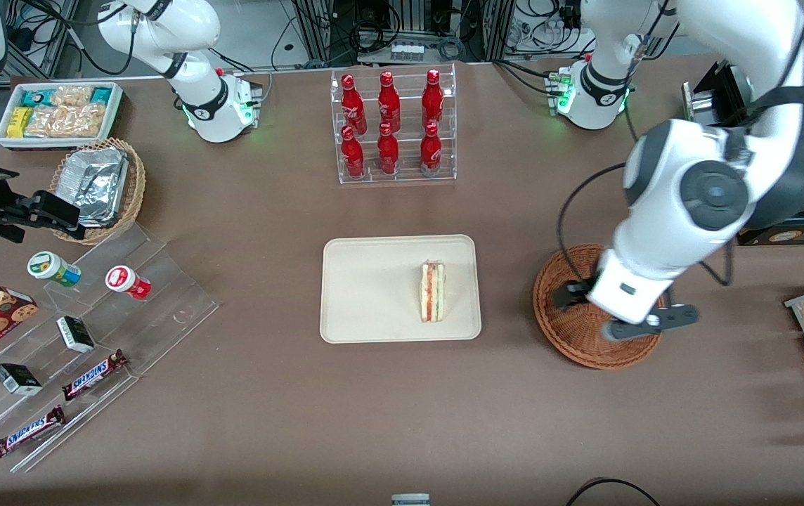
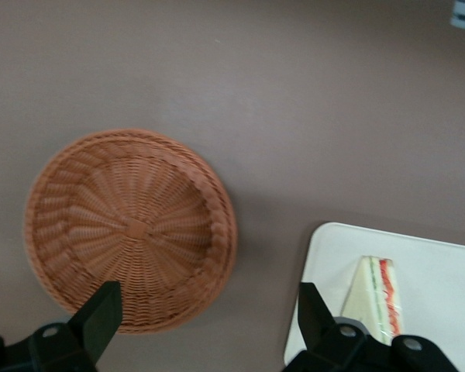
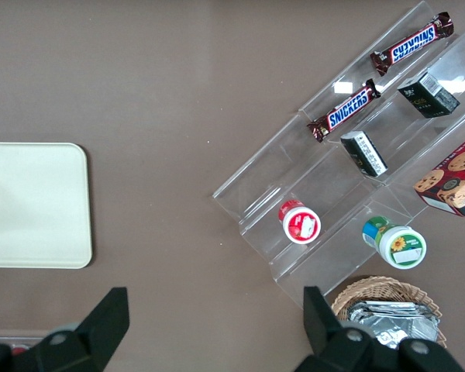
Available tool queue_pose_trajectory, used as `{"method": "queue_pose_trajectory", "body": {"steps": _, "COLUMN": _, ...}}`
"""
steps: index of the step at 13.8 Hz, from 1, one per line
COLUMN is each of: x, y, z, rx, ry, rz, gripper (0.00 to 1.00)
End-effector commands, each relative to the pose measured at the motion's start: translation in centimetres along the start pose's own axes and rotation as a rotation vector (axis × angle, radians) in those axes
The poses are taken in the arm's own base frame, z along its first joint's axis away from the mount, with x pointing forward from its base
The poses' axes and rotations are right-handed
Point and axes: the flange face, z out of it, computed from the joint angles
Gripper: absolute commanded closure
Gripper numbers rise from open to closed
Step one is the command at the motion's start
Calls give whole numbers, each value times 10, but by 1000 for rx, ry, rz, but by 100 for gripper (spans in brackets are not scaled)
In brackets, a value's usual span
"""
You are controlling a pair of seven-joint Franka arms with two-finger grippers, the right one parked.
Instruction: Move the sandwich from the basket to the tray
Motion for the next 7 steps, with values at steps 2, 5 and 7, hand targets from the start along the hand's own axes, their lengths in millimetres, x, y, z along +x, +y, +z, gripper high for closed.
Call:
{"method": "queue_pose_trajectory", "body": {"steps": 2, "x": 10, "y": -53, "z": -39, "rx": -8, "ry": -67, "rz": 10, "gripper": 0}}
{"method": "queue_pose_trajectory", "body": {"steps": 5, "x": 18, "y": -98, "z": -53, "rx": -5, "ry": -136, "rz": 113, "gripper": 0}}
{"method": "queue_pose_trajectory", "body": {"steps": 7, "x": 15, "y": -113, "z": -68, "rx": 2, "ry": -154, "rz": 103, "gripper": 0}}
